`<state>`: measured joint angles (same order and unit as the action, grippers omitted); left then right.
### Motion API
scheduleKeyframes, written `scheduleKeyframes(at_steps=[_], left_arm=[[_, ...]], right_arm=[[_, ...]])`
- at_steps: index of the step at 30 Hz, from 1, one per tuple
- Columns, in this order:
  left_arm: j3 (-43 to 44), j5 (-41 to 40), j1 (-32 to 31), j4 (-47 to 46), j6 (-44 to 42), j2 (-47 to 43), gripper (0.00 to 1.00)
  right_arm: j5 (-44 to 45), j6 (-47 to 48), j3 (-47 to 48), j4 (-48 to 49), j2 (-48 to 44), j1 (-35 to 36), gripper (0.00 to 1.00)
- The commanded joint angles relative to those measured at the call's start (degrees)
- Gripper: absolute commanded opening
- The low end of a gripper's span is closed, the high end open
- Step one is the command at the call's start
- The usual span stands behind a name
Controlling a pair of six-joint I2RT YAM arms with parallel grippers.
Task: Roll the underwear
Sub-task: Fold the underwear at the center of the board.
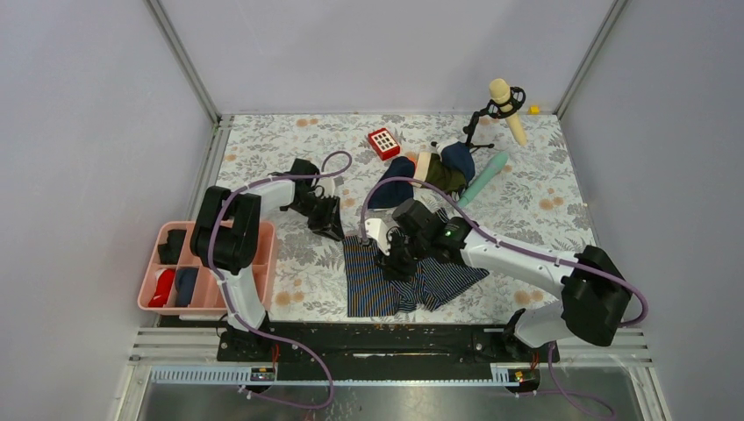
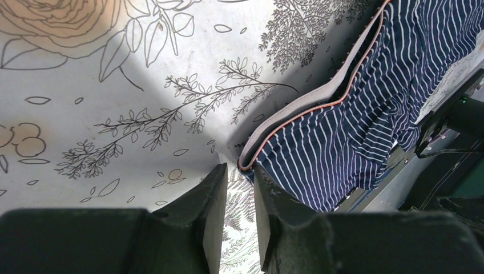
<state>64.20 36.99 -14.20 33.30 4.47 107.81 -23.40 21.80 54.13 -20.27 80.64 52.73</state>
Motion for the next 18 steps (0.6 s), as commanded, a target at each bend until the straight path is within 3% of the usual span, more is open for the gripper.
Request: scheduleKeyframes(at_steps=[1, 6, 13, 18], left_arm=[[0.79, 3.48, -0.19, -1.21, -1.53, 0.13, 0.24], [0.70, 4.32, -0.70, -2.27, -1.02, 1.58, 0.27], [1.13, 3.72, -0.75, -2.71, -0.68, 2.01, 0.11], [1.06, 3.93, -0.69, -2.71, 0.34, 0.94, 0.04]], right_arm=[[-2.14, 0.06, 1.18, 2.36, 2.10, -0.44, 0.44], [-3.96, -1.23, 2.87, 3.53, 5.29, -0.39, 0.44], [-4.46, 0.19, 4.76, 3.22, 7.47, 0.08, 0.43], [-7.17, 7.77, 5.63, 3.48, 10.20, 4.37, 0.41]])
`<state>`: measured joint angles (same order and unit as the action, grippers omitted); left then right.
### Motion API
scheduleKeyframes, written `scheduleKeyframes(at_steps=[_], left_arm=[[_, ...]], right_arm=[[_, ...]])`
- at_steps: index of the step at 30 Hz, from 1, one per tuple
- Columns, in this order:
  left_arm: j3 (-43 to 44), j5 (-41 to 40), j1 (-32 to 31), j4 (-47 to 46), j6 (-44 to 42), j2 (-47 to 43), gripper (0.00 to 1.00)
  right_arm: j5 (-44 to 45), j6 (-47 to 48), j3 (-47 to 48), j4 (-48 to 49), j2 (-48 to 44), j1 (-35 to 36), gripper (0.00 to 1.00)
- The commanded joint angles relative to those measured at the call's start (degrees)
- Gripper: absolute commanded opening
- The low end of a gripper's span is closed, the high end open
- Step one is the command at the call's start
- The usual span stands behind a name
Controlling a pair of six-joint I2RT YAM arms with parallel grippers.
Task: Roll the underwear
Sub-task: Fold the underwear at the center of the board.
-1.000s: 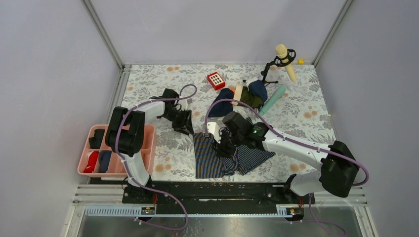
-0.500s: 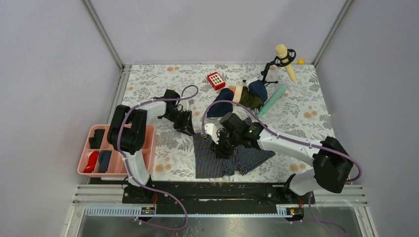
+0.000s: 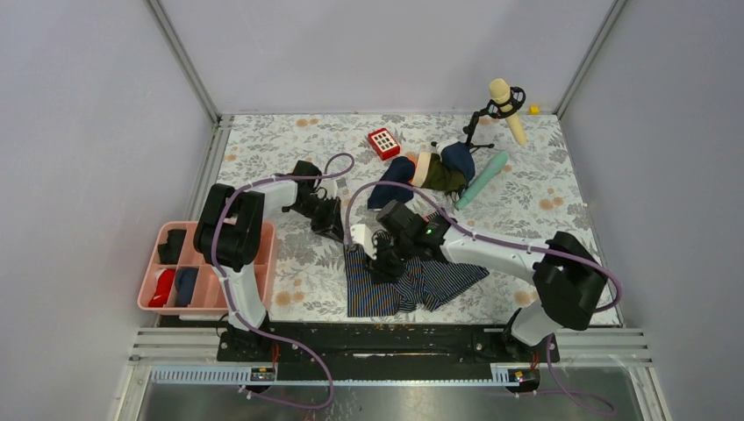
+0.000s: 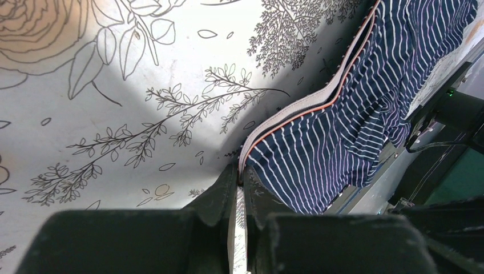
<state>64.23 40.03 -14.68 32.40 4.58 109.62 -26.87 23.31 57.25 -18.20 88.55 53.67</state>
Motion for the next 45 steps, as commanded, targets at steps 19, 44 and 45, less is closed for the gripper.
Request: scheduleKeyframes(at_steps=[19, 44, 45], left_arm=[[2.57, -0.20, -0.10, 0.15, -1.97, -0.10, 0.00], [4.12, 0.14, 0.32, 1.35, -1.51, 1.18, 0.00], [4.13, 0.15, 0.41, 1.39, -1.55, 1.13, 0.00]], right_arm=[[-7.74, 21.17, 7.08, 7.25, 16.62, 14.15, 0.42], [-6.38, 20.37, 10.37, 8.26, 23.19, 15.15, 0.35], [-6.05, 20.03, 10.56, 8.33, 23.56, 15.24, 0.33]])
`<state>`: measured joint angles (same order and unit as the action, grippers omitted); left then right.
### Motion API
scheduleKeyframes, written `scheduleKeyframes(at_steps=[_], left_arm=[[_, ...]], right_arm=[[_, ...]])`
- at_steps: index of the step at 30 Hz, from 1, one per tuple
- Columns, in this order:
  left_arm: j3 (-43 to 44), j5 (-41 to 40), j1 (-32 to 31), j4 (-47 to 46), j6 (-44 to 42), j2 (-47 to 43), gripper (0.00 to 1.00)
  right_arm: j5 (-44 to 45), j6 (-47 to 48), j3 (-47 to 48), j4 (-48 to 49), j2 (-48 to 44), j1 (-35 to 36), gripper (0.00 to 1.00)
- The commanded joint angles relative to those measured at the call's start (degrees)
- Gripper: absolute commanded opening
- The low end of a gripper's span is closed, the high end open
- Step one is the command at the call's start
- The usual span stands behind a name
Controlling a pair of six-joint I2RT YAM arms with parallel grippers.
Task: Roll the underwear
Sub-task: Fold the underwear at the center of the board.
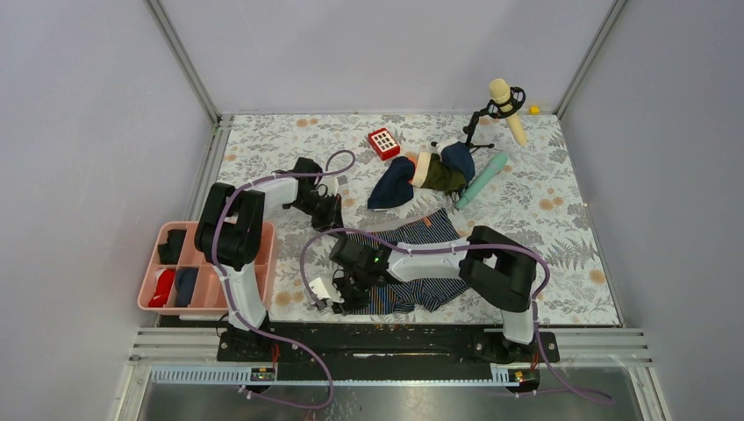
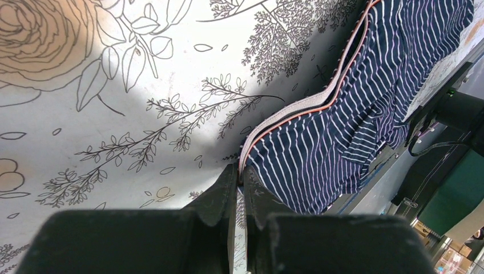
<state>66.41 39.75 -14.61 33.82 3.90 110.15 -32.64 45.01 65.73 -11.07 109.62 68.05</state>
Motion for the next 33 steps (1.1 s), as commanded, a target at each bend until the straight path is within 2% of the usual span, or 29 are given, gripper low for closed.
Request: scheduleKeyframes(at_steps=[1, 3, 5, 9, 15, 18, 23, 28, 33], left_arm=[[1.96, 0.49, 0.37, 0.02, -0.90, 0.61, 0.00], [1.84, 0.52, 0.52, 0.10, -0.79, 0.56, 0.00], [1.85, 0.75, 0.92, 0.31, -0.67, 0.57, 0.00], [3.10, -0.34, 3.16, 1.48, -0.36, -0.40, 0.00], [4.28, -1.51, 9.05, 1.36, -0.32, -6.04, 0.00], [6.45, -0.75, 10.50, 2.45, -0.32, -8.71, 0.00], [9.66, 1.94, 10.46, 3.39, 2.73, -10.46, 0.00], [11.24, 2.87, 8.03, 0.02, 8.77, -9.43, 0.00], [12.76, 3.69, 3.93, -3.94, 15.43, -7.89, 0.00]], right_arm=[[0.13, -2.09, 2.07, 1.41, 2.72, 0.85, 0.31], [0.61, -2.64, 1.87, 1.97, 3.11, 0.85, 0.23], [0.76, -4.15, 1.85, 3.27, 3.23, 0.86, 0.11], [-0.32, -10.96, 3.45, 10.09, 2.18, 0.86, 0.00], [-1.81, -24.21, 7.94, 23.74, 1.17, 0.79, 0.00], [-1.72, -27.05, 8.34, 27.23, -0.01, 0.49, 0.00], [1.06, -26.11, 7.75, 24.93, -3.82, -2.20, 0.00], [2.85, -22.45, 0.23, 22.54, -11.69, -4.61, 0.00], [4.93, -25.53, -6.04, 21.02, -18.55, -7.56, 0.00]])
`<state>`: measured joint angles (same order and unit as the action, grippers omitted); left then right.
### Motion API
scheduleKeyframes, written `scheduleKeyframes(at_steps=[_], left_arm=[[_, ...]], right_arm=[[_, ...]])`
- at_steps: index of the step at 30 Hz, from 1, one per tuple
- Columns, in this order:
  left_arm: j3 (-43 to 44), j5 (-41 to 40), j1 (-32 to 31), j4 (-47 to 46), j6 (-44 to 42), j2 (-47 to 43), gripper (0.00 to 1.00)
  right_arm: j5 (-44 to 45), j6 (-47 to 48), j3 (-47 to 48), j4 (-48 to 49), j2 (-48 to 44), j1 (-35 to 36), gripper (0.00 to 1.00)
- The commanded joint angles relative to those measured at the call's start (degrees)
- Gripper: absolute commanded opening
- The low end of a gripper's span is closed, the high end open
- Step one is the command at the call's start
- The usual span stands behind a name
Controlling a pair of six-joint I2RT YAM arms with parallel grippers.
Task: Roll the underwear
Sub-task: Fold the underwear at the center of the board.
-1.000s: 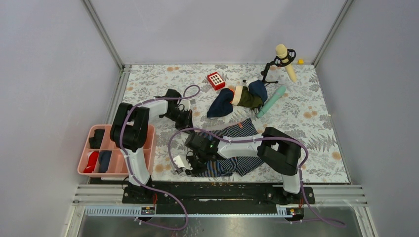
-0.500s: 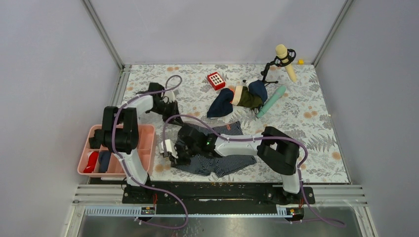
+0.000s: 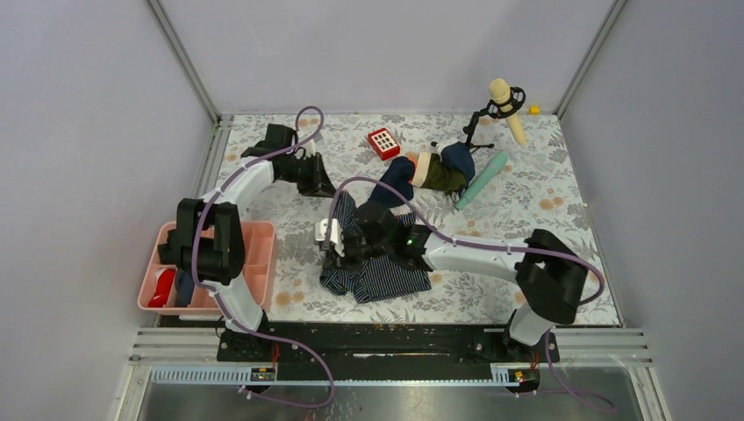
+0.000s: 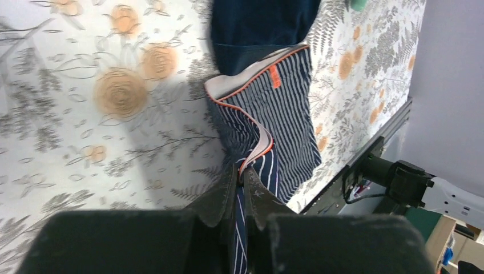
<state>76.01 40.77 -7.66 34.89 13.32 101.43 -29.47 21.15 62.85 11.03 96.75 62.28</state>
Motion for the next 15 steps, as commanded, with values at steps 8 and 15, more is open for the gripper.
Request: scheduleKeyframes(at_steps=[8, 15], left_arm=[[2.27, 0.74, -6.11, -13.40, 17.44, 1.89, 0.00], [1.35, 2.63, -7.95, -24.33, 27.12, 5.03, 0.00]], right_arm=[[2.89, -4.85, -10.37, -8.52, -14.76, -7.41, 0.00], [9.25, -7.71, -18.39, -8.12, -20.94, -10.11, 0.00]])
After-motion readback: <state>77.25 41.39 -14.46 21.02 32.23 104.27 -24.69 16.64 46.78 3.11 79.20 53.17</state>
